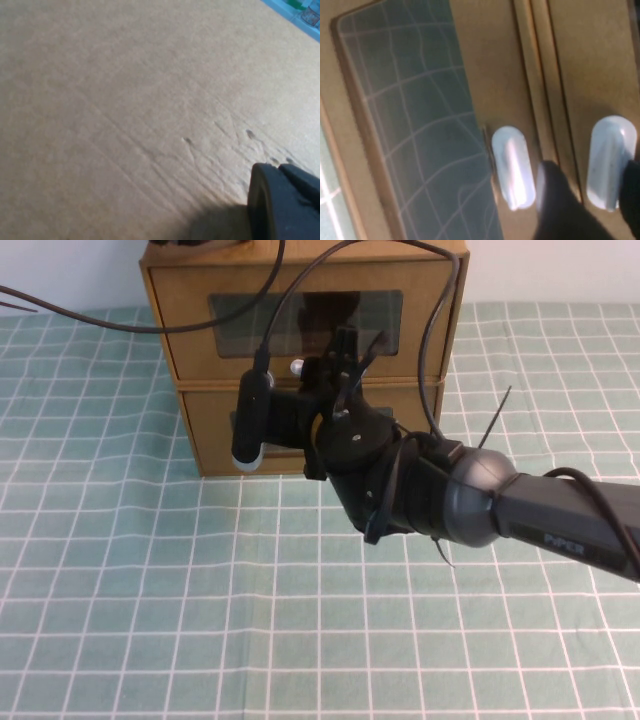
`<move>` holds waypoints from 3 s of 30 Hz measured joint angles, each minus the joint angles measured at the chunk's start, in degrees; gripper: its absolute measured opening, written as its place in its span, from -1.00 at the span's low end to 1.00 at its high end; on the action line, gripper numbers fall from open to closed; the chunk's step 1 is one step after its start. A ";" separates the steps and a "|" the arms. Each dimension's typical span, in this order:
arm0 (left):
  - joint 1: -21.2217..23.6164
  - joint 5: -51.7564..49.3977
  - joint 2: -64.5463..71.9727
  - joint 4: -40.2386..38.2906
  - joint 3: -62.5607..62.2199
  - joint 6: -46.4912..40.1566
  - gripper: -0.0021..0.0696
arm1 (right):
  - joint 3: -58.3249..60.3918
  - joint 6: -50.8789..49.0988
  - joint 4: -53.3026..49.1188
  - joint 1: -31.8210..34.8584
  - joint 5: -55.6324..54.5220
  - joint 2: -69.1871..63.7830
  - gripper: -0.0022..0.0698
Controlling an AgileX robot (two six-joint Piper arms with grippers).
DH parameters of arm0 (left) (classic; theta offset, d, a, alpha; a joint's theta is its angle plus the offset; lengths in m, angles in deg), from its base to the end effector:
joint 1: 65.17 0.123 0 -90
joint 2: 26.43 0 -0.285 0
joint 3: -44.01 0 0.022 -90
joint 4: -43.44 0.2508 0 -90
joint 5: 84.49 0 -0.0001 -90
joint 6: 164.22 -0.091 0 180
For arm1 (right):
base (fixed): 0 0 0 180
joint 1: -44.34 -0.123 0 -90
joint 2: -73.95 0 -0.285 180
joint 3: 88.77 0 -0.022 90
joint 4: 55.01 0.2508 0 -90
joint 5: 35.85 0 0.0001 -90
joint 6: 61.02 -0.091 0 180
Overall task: Open the shoe box
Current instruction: 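Pull the top drawer of the cardboard box fully open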
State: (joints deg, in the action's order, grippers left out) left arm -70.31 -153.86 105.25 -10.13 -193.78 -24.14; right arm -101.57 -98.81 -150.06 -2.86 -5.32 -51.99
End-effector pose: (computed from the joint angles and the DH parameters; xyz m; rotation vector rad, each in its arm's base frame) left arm 0.4611 -0.1103 0.3868 0.7786 1.9941 -0.8731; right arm 0.3601 0.3210 0.2484 -1.2842 1.4315 -0.6359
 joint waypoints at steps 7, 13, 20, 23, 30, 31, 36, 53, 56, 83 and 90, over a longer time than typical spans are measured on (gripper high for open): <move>0.00 -0.04 0.00 0.00 0.00 0.11 -0.96 | -2.46 0.00 -0.36 -0.11 2.53 -1.65 -0.82; 0.00 -0.04 0.00 0.26 0.00 1.61 -0.96 | -2.46 3.15 -0.45 -0.11 2.92 -1.65 -0.91; 0.43 -0.13 0.00 1.32 -0.12 5.68 -0.96 | -2.46 8.87 -0.32 -0.22 1.85 -1.54 -0.91; 0.56 -0.13 0.00 1.32 -0.12 5.95 -0.96 | -2.46 8.98 -0.10 -0.30 1.70 -1.45 -0.91; 0.68 -0.55 0.00 2.07 -0.23 6.25 -0.96 | -1.88 10.42 1.44 -1.94 3.11 -0.56 -0.92; 0.67 -0.68 0.12 2.07 -0.34 6.37 -0.96 | -1.62 10.57 1.59 -2.36 3.42 -0.25 -0.92; 0.67 -0.79 0.85 1.55 -0.55 7.12 -0.96 | -1.29 15.39 6.95 -4.36 6.31 0.81 -0.92; 0.67 -0.79 1.43 0.26 -0.55 7.21 -0.96 | -1.40 23.85 18.39 -7.62 11.99 2.34 -0.92; 0.67 -0.79 1.43 0.37 -0.55 7.21 -0.96 | -0.43 23.85 18.53 -8.81 12.85 3.15 -0.92; 0.35 -1.18 1.45 0.26 -0.55 7.36 -0.96 | 28.37 3.15 7.37 -15.79 1.67 20.39 -0.92; 0.35 -1.18 1.45 0.39 -0.55 7.46 -0.96 | 28.37 2.93 7.81 -16.67 2.49 20.39 -0.92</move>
State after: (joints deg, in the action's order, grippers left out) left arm -69.96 -155.04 106.70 -9.74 -194.33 -16.68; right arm -73.20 -95.88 -142.25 -19.53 -2.83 -31.60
